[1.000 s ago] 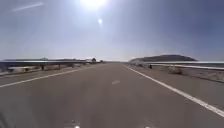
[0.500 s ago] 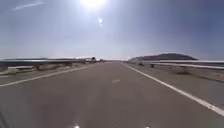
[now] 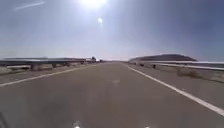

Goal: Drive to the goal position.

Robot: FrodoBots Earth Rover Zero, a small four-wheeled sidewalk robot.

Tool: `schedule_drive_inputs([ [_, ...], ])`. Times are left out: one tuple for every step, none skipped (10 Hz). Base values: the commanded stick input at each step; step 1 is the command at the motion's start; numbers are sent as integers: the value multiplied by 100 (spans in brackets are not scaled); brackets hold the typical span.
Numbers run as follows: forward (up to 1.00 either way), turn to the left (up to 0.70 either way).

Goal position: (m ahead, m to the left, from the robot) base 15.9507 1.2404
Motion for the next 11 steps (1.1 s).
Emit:
schedule_drive_inputs([
  [100,0],
  [100,0],
  [100,0],
  [100,0],
  [100,0],
  [100,0],
  [100,0],
  [100,0],
  [100,0],
  [100,0],
  [100,0],
])
